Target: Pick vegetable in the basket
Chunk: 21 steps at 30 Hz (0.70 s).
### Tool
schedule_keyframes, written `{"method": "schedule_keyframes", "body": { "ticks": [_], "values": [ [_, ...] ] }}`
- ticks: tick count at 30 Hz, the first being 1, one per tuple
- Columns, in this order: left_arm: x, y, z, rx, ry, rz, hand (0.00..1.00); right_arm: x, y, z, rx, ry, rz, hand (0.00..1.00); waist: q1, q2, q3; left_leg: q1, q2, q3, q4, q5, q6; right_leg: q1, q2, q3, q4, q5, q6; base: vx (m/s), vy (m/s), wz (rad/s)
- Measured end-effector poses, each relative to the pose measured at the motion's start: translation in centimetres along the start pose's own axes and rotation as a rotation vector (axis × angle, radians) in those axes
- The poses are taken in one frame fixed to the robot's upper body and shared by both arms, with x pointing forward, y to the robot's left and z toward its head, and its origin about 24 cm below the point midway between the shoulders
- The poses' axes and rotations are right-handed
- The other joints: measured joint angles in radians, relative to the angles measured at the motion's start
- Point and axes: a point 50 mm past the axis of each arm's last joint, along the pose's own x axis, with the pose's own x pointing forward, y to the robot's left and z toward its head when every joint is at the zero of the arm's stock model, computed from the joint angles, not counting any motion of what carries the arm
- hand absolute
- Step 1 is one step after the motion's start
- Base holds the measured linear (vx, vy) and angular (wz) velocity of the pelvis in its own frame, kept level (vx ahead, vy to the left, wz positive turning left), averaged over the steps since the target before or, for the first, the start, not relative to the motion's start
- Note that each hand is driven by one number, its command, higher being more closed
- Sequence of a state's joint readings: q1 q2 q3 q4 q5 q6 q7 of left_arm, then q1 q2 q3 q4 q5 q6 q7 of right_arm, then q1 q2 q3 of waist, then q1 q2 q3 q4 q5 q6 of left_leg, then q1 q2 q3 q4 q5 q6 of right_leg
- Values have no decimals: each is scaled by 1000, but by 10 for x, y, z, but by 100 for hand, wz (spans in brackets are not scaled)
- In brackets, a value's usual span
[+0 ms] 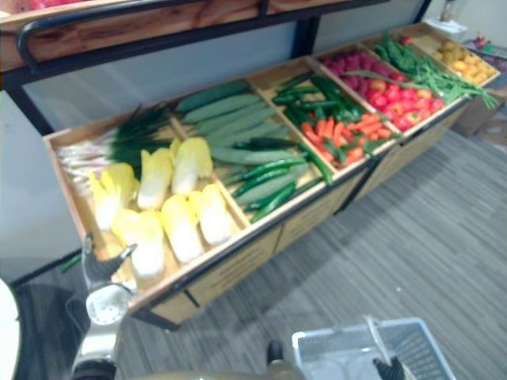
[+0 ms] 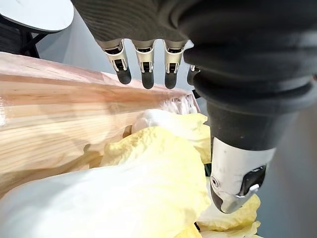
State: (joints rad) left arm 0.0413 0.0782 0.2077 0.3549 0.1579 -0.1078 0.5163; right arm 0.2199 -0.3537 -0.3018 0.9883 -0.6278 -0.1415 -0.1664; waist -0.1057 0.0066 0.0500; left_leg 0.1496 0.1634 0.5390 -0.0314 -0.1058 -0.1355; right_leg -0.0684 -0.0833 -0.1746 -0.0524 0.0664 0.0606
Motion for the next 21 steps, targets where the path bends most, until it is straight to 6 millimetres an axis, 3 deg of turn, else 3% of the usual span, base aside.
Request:
{"method": "schedule_keyframes", "body": {
  "ticks": [12, 18, 21],
  "values": [
    [-5, -4, -18, 15, 88, -16, 0, 0, 0, 1, -6, 2, -2, 100, -1, 20, 19, 10, 7, 41, 10, -18, -9, -14, 16, 45, -1, 5, -2, -36, -39, -11],
    [-13, -8, -42, 75, 188, -61, 0, 0, 3, 4, -25, -13, -4, 100, -1, 19, 21, 11, 6, 54, 16, -19, -10, -15, 18, 62, -16, 11, -3, -32, -54, -9],
    [-15, -10, -44, 84, 195, -75, 0, 0, 4, 4, -28, -15, -2, 100, -2, 20, 21, 11, 6, 54, 16, -19, -10, -16, 18, 63, -17, 11, -3, -52, -52, -3]
  ]
}}
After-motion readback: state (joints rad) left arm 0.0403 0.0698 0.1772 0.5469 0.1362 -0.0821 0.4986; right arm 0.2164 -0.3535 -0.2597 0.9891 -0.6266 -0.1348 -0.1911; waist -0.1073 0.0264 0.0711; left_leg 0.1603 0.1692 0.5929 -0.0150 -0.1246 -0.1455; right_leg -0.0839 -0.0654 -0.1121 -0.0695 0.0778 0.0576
